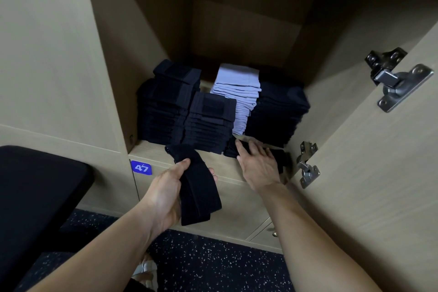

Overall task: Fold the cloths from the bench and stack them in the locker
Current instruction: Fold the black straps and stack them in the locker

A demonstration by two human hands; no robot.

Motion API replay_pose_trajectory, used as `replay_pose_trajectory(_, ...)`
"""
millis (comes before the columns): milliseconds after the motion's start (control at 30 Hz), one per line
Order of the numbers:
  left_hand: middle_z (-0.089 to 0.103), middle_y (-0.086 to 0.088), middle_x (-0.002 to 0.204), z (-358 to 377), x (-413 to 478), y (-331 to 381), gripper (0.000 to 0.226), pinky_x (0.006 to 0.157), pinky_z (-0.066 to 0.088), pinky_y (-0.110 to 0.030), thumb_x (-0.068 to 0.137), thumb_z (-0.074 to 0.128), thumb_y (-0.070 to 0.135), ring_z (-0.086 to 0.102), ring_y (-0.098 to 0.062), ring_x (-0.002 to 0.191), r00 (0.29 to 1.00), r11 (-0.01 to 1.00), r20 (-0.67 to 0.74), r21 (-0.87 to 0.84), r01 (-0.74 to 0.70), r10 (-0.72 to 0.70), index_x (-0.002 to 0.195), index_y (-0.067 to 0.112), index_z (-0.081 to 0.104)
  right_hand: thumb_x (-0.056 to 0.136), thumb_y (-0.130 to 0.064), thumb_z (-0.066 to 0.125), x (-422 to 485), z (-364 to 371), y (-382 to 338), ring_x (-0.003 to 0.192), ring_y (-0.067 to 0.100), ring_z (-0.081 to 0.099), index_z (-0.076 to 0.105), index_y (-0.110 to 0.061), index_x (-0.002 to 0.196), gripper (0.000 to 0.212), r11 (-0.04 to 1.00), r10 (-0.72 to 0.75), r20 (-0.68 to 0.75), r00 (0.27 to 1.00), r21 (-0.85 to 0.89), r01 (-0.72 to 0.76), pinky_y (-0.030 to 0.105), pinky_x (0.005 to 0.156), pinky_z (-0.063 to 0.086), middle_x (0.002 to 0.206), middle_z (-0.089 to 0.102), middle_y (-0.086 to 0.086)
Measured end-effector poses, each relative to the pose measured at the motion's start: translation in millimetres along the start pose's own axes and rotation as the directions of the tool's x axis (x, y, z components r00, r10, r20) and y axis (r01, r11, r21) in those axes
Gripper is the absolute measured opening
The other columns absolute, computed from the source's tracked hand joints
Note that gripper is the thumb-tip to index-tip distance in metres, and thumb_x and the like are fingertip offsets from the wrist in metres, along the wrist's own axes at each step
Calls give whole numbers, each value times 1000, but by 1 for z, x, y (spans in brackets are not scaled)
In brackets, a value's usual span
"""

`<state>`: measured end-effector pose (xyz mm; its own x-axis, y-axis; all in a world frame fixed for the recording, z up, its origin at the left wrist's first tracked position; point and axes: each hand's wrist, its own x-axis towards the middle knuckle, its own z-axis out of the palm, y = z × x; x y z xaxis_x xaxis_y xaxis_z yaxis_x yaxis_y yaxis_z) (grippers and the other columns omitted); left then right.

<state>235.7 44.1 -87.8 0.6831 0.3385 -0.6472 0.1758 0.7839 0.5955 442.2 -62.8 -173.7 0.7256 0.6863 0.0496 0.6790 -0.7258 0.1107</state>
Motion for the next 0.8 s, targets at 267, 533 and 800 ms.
replay_pose_trajectory(267, 73, -16, 106, -6, -11, 2, 36, 69, 60, -39, 102, 46, 31, 73, -27, 91, 996, 997, 51, 40, -71, 69, 120, 4, 61, 103, -29, 32, -14, -27, -5, 145, 23, 25, 24, -19, 151, 50, 989, 11, -147, 989, 148, 11, 41, 118, 16, 156, 30, 11)
replay_pose_trajectory(533, 76, -12, 92, -9, -45, 1, 20, 70, 59, -50, 98, 58, 27, 74, -28, 78, 980, 975, 48, 101, -198, 194, 106, 10, 65, 94, -41, 54, -72, -115, -59, 74, 13, 65, 72, -15, 81, 35, 532, 147, -56, 988, 846, -31, 30, 68, 49, 74, 71, -2)
replay_pose_trajectory(800, 75, -13, 101, -24, -74, -2, 33, 74, 59, -48, 88, 72, 20, 73, -32, 91, 965, 954, 9, 146, -262, 263, 118, 8, 64, 89, -11, 65, -122, -153, -91, 61, 2, 64, 71, -13, 77, 14, 156, -68, 164, 984, 976, -152, 15, 52, 47, 73, 71, -4)
